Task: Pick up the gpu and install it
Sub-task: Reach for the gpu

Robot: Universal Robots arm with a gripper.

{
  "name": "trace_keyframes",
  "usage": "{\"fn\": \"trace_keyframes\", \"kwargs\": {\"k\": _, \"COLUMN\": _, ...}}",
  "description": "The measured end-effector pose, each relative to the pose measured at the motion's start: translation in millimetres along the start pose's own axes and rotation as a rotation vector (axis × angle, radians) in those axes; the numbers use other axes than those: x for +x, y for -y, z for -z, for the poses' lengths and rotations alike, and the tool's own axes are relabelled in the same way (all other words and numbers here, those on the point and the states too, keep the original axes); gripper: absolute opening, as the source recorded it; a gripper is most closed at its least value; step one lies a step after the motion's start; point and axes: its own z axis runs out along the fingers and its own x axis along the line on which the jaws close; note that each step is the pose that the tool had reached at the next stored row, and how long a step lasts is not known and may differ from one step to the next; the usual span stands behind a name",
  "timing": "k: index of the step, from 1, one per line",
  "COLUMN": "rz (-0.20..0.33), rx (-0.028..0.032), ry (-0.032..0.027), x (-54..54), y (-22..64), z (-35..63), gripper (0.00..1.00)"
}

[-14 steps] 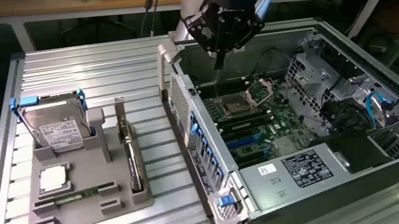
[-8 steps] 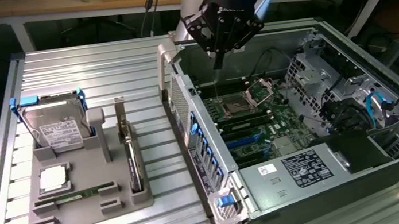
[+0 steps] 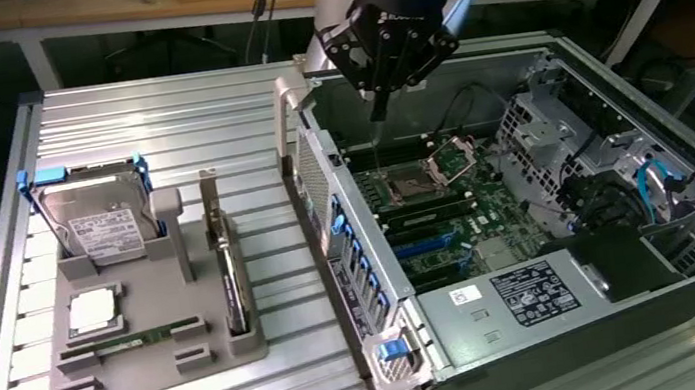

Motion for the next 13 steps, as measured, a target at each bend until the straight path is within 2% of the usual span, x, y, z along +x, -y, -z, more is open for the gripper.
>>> {"fn": "trace_keyframes", "kwargs": {"k": 13, "rz": -0.001, "rx": 0.0013, "ry": -0.0177, "x": 0.7, "y": 0.1, "z": -0.4, "gripper": 0.11}}
